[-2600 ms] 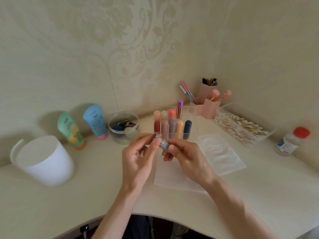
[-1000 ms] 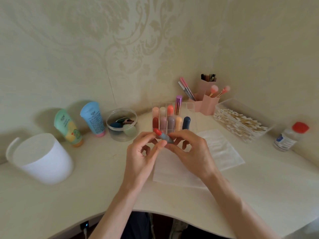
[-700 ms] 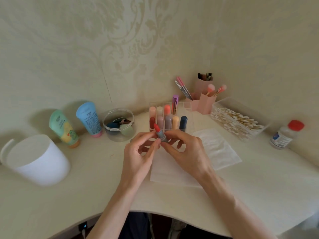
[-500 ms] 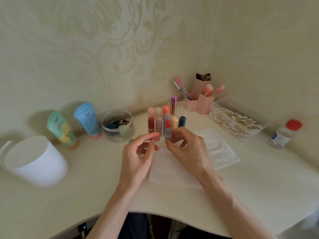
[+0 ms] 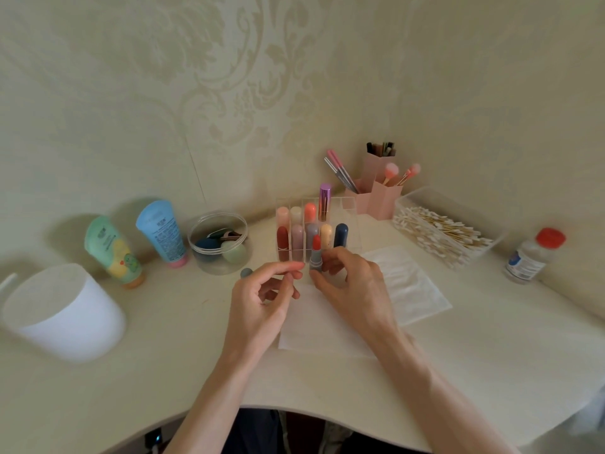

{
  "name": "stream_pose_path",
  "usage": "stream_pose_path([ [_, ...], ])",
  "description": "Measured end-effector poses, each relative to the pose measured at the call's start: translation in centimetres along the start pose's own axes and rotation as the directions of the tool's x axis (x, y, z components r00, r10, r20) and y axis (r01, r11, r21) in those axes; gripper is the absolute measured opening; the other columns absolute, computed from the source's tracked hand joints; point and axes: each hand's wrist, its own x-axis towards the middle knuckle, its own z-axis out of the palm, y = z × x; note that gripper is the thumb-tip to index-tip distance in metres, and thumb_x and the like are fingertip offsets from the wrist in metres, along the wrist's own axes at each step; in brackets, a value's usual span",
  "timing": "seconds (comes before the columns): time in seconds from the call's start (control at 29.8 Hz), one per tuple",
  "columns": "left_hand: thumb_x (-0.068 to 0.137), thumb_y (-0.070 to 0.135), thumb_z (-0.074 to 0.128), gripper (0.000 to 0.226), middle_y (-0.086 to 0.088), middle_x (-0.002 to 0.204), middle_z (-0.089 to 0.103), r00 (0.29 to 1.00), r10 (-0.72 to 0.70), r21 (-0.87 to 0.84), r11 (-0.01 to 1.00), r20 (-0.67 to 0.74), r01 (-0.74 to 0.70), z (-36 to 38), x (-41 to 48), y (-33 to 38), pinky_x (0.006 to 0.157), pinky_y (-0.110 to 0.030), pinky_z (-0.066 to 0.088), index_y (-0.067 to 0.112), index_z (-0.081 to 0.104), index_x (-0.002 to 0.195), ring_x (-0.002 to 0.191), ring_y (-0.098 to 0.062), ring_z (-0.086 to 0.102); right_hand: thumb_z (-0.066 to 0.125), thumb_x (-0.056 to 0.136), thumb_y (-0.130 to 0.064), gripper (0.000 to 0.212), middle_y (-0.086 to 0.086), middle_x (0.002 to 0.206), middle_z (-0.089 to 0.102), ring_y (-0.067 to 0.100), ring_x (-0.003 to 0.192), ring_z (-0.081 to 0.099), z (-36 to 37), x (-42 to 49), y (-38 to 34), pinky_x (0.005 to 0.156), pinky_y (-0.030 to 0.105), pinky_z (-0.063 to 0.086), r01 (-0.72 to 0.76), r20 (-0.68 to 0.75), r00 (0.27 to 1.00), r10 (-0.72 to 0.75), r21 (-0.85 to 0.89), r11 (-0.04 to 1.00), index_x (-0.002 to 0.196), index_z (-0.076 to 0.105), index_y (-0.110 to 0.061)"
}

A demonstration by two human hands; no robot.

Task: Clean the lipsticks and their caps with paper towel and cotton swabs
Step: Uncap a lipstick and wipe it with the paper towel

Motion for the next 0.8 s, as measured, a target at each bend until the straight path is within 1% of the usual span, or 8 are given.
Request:
stream_pose_path([
  [0.07,0.097,-0.004,0.063,0.031,0.006,0.092,0.076,1.0,-0.009,0.007,1.0,0.014,0.009,0.1,0.0,0.0,0.069,-0.036,0.058,0.022,0.079,0.105,0.071,-0.02,0.072,0.079,0.09,-0.028,0.022,-0.006,0.096,0.076,0.015,0.09,0.069,0.0,0.0,0.0,0.081,0.033,0.055,0.0,-0.003,1.0,0.0,0.003,1.0,0.109,0.074,-0.019],
  [0.13,0.097,-0.004,0.063,0.031,0.007,0.093,0.076,1.0,-0.012,0.019,1.0,0.019,0.011,0.1,0.0,0.0,0.068,-0.034,0.058,0.022,0.079,0.104,0.072,-0.019,0.072,0.079,0.09,-0.028,0.023,-0.005,0.097,0.076,0.015,0.091,0.07,0.0,0.0,-0.1,0.082,0.033,0.056,-0.001,0.006,1.0,0.001,-0.004,1.0,0.111,0.075,-0.019],
  [0.23,0.097,-0.004,0.063,0.031,0.008,0.094,0.077,1.0,-0.006,0.032,0.999,0.021,0.005,0.1,0.0,-0.1,0.068,-0.028,0.058,0.022,0.079,0.104,0.072,-0.019,0.073,0.081,0.088,-0.029,0.029,-0.005,0.098,0.076,0.014,0.092,0.07,-0.1,0.0,0.0,0.083,0.029,0.055,0.01,0.001,1.0,-0.01,-0.023,1.0,0.115,0.075,-0.02],
  [0.3,0.097,-0.004,0.063,0.031,0.007,0.093,0.076,1.0,0.001,0.04,0.999,0.024,-0.002,0.0,0.0,-0.1,0.067,-0.025,0.057,0.021,0.079,0.103,0.072,-0.02,0.073,0.082,0.087,-0.032,0.033,-0.006,0.1,0.076,0.011,0.093,0.07,-0.2,0.0,0.1,0.083,0.023,0.052,0.001,-0.005,1.0,-0.001,-0.022,1.0,0.118,0.075,-0.022],
  [0.44,0.097,-0.003,0.063,0.03,0.008,0.092,0.076,1.0,0.003,0.048,0.999,0.024,-0.004,0.1,0.0,-0.2,0.066,-0.025,0.057,0.021,0.079,0.103,0.072,-0.02,0.072,0.081,0.088,-0.037,0.035,-0.01,0.102,0.075,0.005,0.093,0.067,-0.3,0.0,0.2,0.081,0.014,0.047,-0.007,-0.001,1.0,0.007,-0.023,1.0,0.12,0.075,-0.025],
  [0.6,0.097,-0.004,0.063,0.031,0.009,0.092,0.076,0.999,0.017,0.058,0.998,0.032,-0.019,0.1,0.0,-0.3,0.066,-0.024,0.056,0.022,0.079,0.103,0.072,-0.019,0.072,0.083,0.087,-0.038,0.036,-0.011,0.1,0.074,0.004,0.09,0.067,-0.5,-0.1,0.2,0.08,0.015,0.048,-0.006,0.0,1.0,0.006,-0.015,1.0,0.119,0.075,-0.025],
  [0.7,0.095,-0.004,0.064,0.032,0.011,0.091,0.076,0.997,0.043,0.113,0.992,0.056,-0.049,0.1,-0.1,-0.1,0.068,-0.026,0.057,0.024,0.079,0.102,0.077,-0.017,0.073,0.085,0.083,-0.039,0.035,-0.013,0.092,0.071,0.004,0.085,0.065,-0.6,-0.2,0.2,0.076,0.01,0.045,-0.003,-0.044,0.999,0.003,-0.001,1.0,0.114,0.075,-0.025],
  [0.8,0.094,0.0,0.067,0.03,0.014,0.094,0.076,0.986,0.117,0.224,0.964,0.117,-0.141,0.2,-0.3,-0.3,0.069,-0.032,0.057,0.027,0.078,0.102,0.079,-0.018,0.071,0.083,0.08,-0.043,0.033,-0.015,0.087,0.068,0.004,0.083,0.064,-1.0,-0.2,0.2,0.073,0.015,0.047,0.001,-0.065,0.998,-0.001,0.007,1.0,0.108,0.074,-0.028],
])
